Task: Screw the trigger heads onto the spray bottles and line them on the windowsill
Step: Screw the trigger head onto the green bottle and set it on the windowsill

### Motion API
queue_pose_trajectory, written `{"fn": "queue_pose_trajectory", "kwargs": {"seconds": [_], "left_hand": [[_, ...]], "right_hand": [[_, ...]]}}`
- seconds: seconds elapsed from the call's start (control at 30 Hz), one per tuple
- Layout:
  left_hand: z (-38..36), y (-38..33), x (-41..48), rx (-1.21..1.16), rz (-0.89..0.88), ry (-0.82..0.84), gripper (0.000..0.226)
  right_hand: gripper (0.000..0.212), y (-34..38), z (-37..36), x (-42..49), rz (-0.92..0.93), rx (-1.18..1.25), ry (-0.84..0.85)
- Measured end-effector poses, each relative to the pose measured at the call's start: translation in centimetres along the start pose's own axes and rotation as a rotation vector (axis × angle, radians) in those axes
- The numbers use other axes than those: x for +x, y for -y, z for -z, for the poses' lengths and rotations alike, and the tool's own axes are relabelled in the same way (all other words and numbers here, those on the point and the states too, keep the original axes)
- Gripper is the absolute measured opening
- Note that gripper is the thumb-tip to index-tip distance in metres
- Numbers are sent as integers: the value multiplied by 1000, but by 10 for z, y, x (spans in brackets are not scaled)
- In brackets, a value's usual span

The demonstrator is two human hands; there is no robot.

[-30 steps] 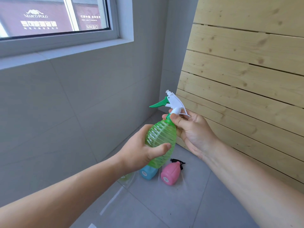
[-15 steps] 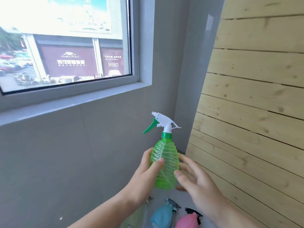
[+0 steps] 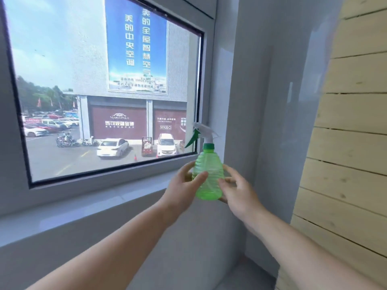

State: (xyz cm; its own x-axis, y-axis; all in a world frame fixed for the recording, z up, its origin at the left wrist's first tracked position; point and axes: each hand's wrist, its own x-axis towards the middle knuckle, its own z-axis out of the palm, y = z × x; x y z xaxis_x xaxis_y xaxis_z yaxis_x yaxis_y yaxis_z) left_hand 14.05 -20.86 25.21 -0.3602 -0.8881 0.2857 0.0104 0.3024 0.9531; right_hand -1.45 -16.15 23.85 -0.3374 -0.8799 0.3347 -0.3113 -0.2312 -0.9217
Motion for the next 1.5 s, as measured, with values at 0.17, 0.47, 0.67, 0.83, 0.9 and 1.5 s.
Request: {"fn": "queue_pose_trajectory", "kwargs": {"seconds": [0.17,0.47,0.67,0.83,0.9,1.5], "left_hand": [[16,-3,66,63,39,-39,60],[29,37,127,51,119,-151,77],[18,22,130,235,51,-192,68],[16,23,134,232,47,-212,72],[15,25,134,232,49,-215,73],[-9,12,51,347,-48,-276,77]], "right_hand": [[30,6,-17,74,2,-63,26],[48,-18,-41,122,1,-114,64],[49,-31,-43,139,-8,-112,50],[41,-31,-44,141,-2,-129,45],[35,-28,-44,141,7,-122,50],[14,-43,22,50,-83,-26,-46]]}}
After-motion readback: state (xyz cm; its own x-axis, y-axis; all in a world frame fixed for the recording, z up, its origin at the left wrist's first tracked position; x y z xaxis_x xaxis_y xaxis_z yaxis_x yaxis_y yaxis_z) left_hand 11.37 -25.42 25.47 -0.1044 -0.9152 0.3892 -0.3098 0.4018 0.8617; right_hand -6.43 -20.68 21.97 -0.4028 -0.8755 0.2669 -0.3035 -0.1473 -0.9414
